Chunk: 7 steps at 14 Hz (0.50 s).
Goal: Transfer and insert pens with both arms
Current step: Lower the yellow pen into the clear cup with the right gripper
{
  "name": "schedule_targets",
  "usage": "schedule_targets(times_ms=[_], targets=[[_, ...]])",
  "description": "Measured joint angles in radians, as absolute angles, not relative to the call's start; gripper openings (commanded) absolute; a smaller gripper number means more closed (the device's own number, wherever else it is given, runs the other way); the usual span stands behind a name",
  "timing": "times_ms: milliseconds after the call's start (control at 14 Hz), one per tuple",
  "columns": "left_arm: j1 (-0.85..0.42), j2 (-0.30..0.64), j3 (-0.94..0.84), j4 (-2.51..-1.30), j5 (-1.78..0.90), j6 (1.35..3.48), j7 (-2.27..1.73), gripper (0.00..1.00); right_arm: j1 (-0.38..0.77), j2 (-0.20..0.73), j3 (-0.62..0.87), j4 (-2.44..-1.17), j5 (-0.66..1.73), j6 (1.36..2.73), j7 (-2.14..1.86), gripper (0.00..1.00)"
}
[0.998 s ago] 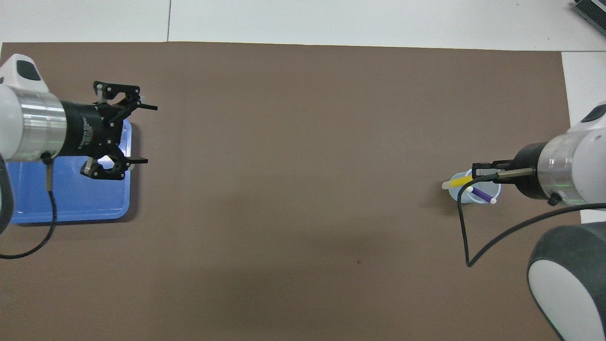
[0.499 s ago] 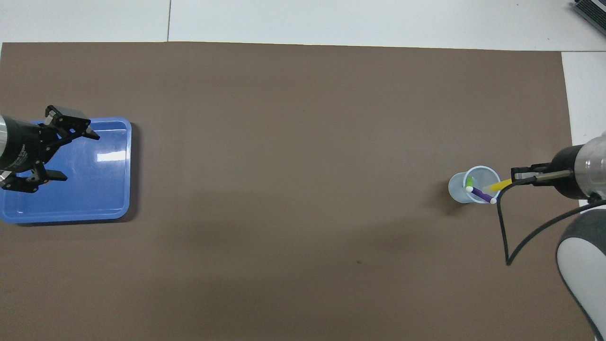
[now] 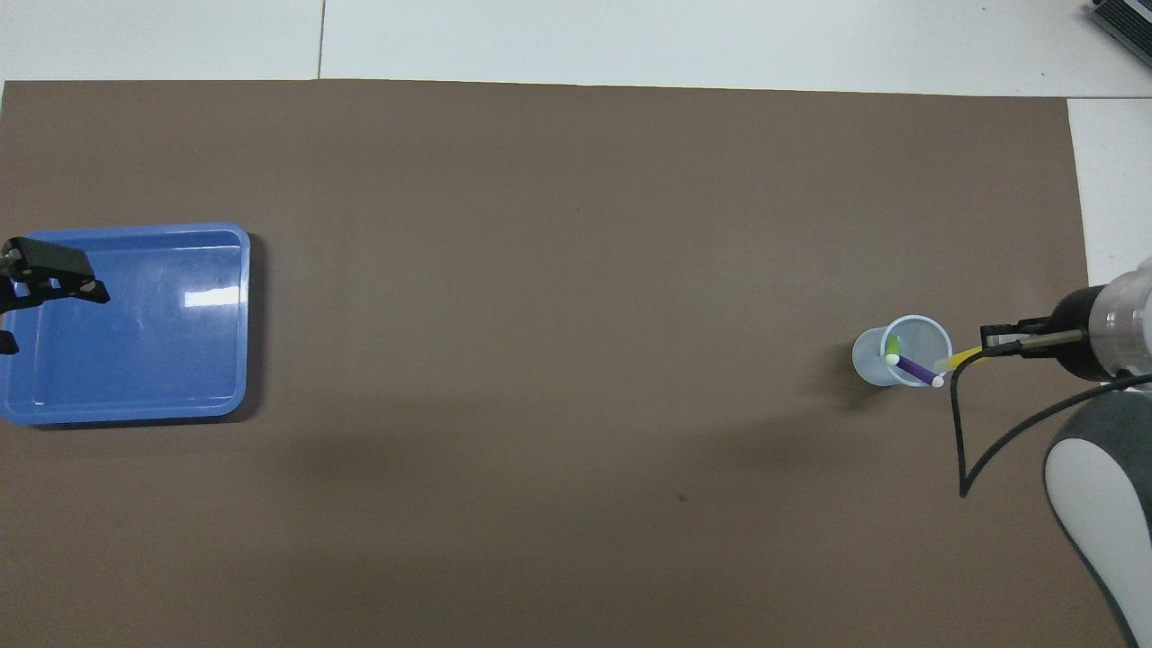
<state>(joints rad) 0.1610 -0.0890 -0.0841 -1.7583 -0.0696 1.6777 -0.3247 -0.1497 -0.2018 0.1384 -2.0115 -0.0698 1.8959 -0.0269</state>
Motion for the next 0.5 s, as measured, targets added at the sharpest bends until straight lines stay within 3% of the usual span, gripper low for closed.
schedule_targets(times_ms=[499], targets=[[0.046,-0.089,0.003,-1.759,-0.070,1.661,-0.183,1.00,-0.165,-0.185,0.138,-2.049,-0.070,1.964,-0.029,0.00]])
